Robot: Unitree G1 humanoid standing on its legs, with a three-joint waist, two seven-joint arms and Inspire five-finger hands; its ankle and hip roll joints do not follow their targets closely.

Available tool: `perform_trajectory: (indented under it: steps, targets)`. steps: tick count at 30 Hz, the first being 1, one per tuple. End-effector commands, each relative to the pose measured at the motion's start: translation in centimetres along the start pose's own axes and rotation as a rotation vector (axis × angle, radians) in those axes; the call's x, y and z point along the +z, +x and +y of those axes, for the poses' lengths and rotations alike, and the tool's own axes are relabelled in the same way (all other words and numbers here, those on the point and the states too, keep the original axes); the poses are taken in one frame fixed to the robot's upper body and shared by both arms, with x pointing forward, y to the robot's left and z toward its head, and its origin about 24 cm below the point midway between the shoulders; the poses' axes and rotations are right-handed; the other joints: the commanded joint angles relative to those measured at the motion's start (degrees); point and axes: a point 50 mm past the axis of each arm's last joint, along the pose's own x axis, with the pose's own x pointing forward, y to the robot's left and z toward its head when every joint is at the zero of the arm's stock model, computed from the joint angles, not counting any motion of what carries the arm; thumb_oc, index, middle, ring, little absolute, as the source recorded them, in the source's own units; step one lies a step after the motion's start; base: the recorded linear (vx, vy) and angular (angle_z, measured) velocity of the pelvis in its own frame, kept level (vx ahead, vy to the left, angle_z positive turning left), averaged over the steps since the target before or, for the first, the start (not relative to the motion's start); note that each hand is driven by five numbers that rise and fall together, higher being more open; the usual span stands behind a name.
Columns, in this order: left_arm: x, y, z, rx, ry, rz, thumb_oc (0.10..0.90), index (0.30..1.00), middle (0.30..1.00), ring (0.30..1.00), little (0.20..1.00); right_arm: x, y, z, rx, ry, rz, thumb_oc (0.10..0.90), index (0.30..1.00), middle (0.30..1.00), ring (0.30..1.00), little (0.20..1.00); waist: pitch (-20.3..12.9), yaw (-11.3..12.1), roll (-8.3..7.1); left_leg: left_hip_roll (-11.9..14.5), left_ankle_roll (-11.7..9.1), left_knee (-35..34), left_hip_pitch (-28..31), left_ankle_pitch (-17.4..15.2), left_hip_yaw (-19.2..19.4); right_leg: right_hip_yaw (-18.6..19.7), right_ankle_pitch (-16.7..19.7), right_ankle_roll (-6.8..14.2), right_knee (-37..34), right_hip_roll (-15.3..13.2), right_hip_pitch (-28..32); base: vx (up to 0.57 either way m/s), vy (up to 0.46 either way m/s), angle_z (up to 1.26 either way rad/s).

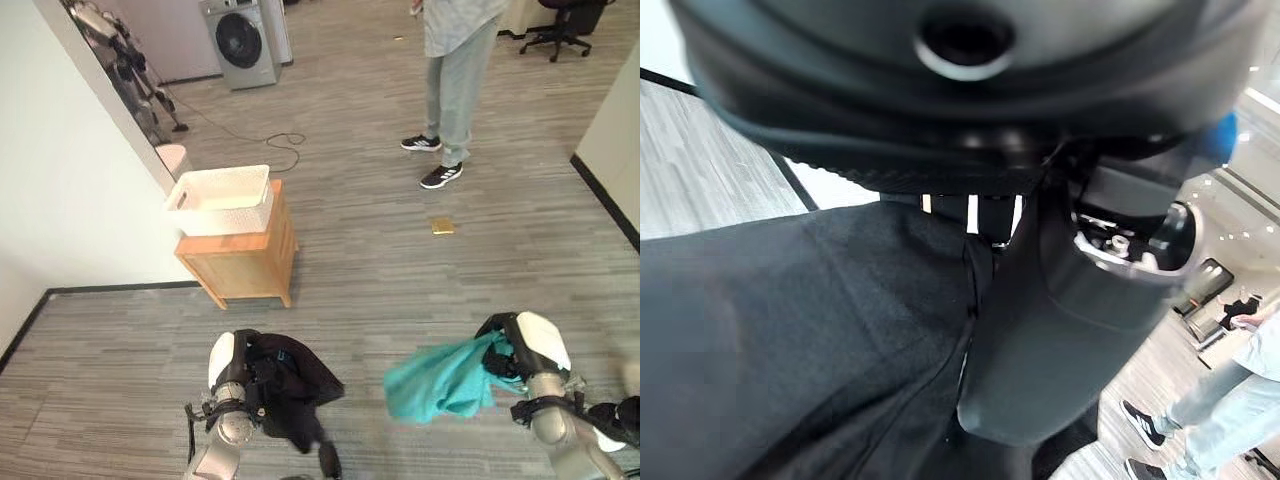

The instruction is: Pick up bed clothes into laundry basket.

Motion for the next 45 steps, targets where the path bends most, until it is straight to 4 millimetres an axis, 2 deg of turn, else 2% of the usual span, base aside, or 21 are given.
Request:
perform_trajectory:
  steps: [1,2,4,6,9,11,13,14,16,18,19,21,24,26,29,33,35,37,40,42,45]
  targets:
    - [5.5,2.4,4.9,0.199,-0.015,-0.280,0.400,0.300,0.300,0.300,0.300,5.8,3.7,-6.4,-0.309,0.137,-0.247,0.400,0.300,0.300,0.300,0.300,2.53,0.20,-2.33,7.59,-10.15,0.04,4.96,-6.65,-4.14,0.91,18.13,0.13,-28.02,5.83,2.85,0.30,-0.111,0.71]
    - [5.5,2.3,5.0,0.197,-0.012,-0.279,0.400,0.300,0.300,0.300,0.300,5.8,3.6,-6.4,-0.307,0.139,-0.246,0.400,0.300,0.300,0.300,0.300,2.55,-0.18,-2.22,7.78,-10.24,0.04,5.37,-7.28,-4.62,0.30,17.99,0.08,-28.87,5.96,3.92,0.31,-0.157,0.71]
    - [5.4,2.3,5.0,0.194,-0.001,-0.279,0.400,0.300,0.300,0.300,0.300,5.7,3.5,-6.4,-0.321,0.154,-0.241,0.400,0.300,0.300,0.300,0.300,3.06,-2.09,-3.09,6.39,-10.18,0.04,8.27,-9.86,-7.86,2.14,20.81,-0.05,-39.72,11.53,0.43,0.47,-0.186,0.53]
    - [5.4,2.4,5.1,0.199,0.006,-0.276,0.400,0.300,0.300,0.300,0.300,5.9,3.3,-6.4,-0.336,0.155,-0.254,0.400,0.300,0.300,0.300,0.300,3.61,-3.39,-3.01,6.38,-10.58,0.04,10.38,-11.54,-10.29,2.81,23.46,0.75,-42.38,14.19,-2.14,0.38,-0.169,0.79]
    - [5.5,2.6,5.3,0.205,0.012,-0.286,0.400,0.300,0.300,0.300,0.300,6.2,3.1,-6.7,-0.343,0.145,-0.272,0.400,0.300,0.300,0.300,0.300,4.05,-4.50,-3.01,7.14,-11.18,0.04,12.02,-12.78,-12.48,2.66,24.63,0.99,-41.84,14.53,-3.15,0.28,-0.225,1.04]
    - [5.4,2.5,5.3,0.208,0.007,-0.280,0.400,0.300,0.300,0.300,0.300,6.6,2.9,-6.7,-0.343,0.149,-0.293,0.400,0.300,0.300,0.300,0.300,2.92,-4.78,-3.31,8.70,-12.62,0.04,14.83,-14.23,-13.47,2.67,25.42,0.07,-41.53,12.50,-0.64,0.23,-0.287,0.58]
    - [5.0,2.4,5.3,0.213,-0.007,-0.266,0.400,0.300,0.300,0.300,0.300,6.8,3.0,-6.9,-0.339,0.149,-0.305,0.400,0.300,0.300,0.300,0.300,2.65,-5.05,-3.24,9.71,-13.16,0.16,16.19,-13.15,-13.24,2.02,25.89,-0.27,-41.01,11.80,0.36,0.18,-0.224,0.52]
    - [4.8,2.2,5.1,0.203,-0.025,-0.255,0.400,0.300,0.300,0.300,0.300,7.1,3.0,-7.0,-0.339,0.153,-0.319,0.400,0.300,0.300,0.300,0.300,2.67,-4.75,-3.08,10.22,-13.35,3.50,15.68,-12.86,-12.82,1.60,25.25,-0.80,-40.94,11.30,1.77,0.31,-0.252,0.39]
    - [4.2,1.6,5.1,0.214,-0.087,-0.228,0.400,0.300,0.300,0.300,0.300,8.2,2.9,-7.7,-0.340,0.159,-0.377,0.400,0.300,0.300,0.300,0.300,3.75,-3.43,-3.40,10.92,-14.21,20.25,8.92,-6.95,-12.68,0.62,23.51,-3.00,-41.75,9.94,7.14,0.26,-0.278,0.06]
    - [4.0,1.5,5.5,0.232,-0.107,-0.222,0.400,0.300,0.300,0.300,0.300,8.8,2.9,-8.3,-0.351,0.161,-0.404,0.400,0.300,0.300,0.300,0.300,4.20,-2.25,-4.83,10.92,-14.02,31.67,2.20,-6.69,-10.50,0.12,22.08,-4.14,-42.25,9.09,9.70,0.18,-0.271,-0.07]
    - [4.0,1.4,5.7,0.240,-0.117,-0.226,0.400,0.300,0.300,0.300,0.300,8.8,2.9,-8.5,-0.353,0.157,-0.406,0.400,0.300,0.300,0.300,0.300,4.10,-1.69,-5.17,10.83,-13.86,32.56,0.23,-6.72,-8.49,-0.06,21.56,-4.38,-42.50,8.87,10.98,0.17,-0.184,-0.05]
    - [4.0,1.2,6.1,0.250,-0.133,-0.231,0.400,0.300,0.300,0.300,0.300,8.9,3.0,-9.0,-0.357,0.150,-0.410,0.400,0.300,0.300,0.300,0.300,3.84,-0.25,-5.09,10.18,-13.24,30.46,-3.43,-8.16,-4.51,-0.44,20.32,-4.55,-42.57,8.42,12.81,0.27,-0.078,0.04]
    - [4.0,1.0,6.6,0.262,-0.126,-0.241,0.400,0.300,0.300,0.300,0.300,8.5,3.0,-9.5,-0.360,0.128,-0.399,0.400,0.300,0.300,0.300,0.300,2.66,0.87,-3.89,8.16,-12.17,19.83,-4.28,-8.95,1.95,-1.78,17.61,-4.20,-42.57,8.49,14.98,0.28,0.006,0.10]
    - [3.9,1.1,6.6,0.265,-0.120,-0.241,0.400,0.300,0.300,0.300,0.300,8.3,3.1,-9.7,-0.363,0.117,-0.391,0.400,0.300,0.300,0.300,0.300,2.19,0.97,-3.17,7.42,-12.18,14.00,-3.21,-6.83,4.16,-2.46,16.74,-3.96,-42.57,8.58,15.65,0.19,0.031,0.39]
    - [4.8,1.7,7.1,0.279,-0.116,-0.270,0.400,0.300,0.300,0.300,0.300,8.1,3.5,-10.7,-0.385,0.069,-0.375,0.400,0.300,0.300,0.300,0.300,0.96,1.29,-1.15,10.19,-13.27,3.48,-3.76,-2.52,8.91,-5.94,13.61,-2.94,-42.57,7.58,19.54,0.30,0.084,0.44]
    - [5.3,1.7,7.1,0.270,-0.113,-0.288,0.400,0.300,0.300,0.300,0.300,8.3,3.6,-10.8,-0.389,0.046,-0.373,0.400,0.300,0.300,0.300,0.300,-1.24,0.49,-0.14,8.71,-12.48,0.53,0.12,-1.38,6.90,-7.99,13.34,-1.42,-41.77,6.04,21.59,0.34,0.112,0.28]
    - [6.3,1.9,6.9,0.253,-0.117,-0.320,0.400,0.300,0.300,0.300,0.300,8.3,3.6,-10.5,-0.393,0.051,-0.367,0.400,0.300,0.300,0.300,0.300,-1.98,0.15,-1.02,7.25,-11.09,0.04,3.16,-3.84,6.69,-9.20,14.31,0.33,-33.87,2.42,20.83,0.33,0.130,0.09]
    - [7.2,2.1,7.0,0.251,-0.121,-0.352,0.400,0.300,0.300,0.300,0.300,8.7,3.5,-10.7,-0.408,0.052,-0.381,0.400,0.300,0.300,0.300,0.300,-1.01,-0.44,-1.89,6.03,-10.06,0.04,5.30,-5.58,5.84,-8.55,19.10,2.06,-24.34,0.01,16.82,0.17,0.071,0.29]
    - [8.6,2.7,7.9,0.274,-0.127,-0.405,0.400,0.300,0.300,0.300,0.300,9.0,3.6,-11.0,-0.435,0.055,-0.388,0.400,0.300,0.300,0.300,0.300,0.46,-1.11,-2.27,6.73,-9.38,0.04,6.58,-6.82,4.39,-6.56,22.85,2.09,-16.29,-0.68,10.53,0.07,-0.050,0.43]
    - [9.6,2.8,8.9,0.294,-0.132,-0.455,0.400,0.300,0.300,0.300,0.300,9.4,3.7,-11.9,-0.469,0.031,-0.402,0.400,0.300,0.300,0.300,0.300,0.87,-1.04,-2.46,7.46,-9.56,0.04,6.97,-7.59,3.45,-5.26,21.94,1.73,-16.30,-0.89,6.62,0.12,-0.119,0.31]
    - [11.8,2.9,10.3,0.336,-0.154,-0.553,0.400,0.300,0.300,0.300,0.300,10.1,3.7,-15.6,-0.593,-0.021,-0.436,0.400,0.300,0.300,0.300,0.300,0.90,-1.94,-3.06,7.35,-10.30,0.04,8.15,-8.96,1.04,-2.40,17.74,0.40,-23.43,2.81,4.52,0.21,-0.095,0.28]
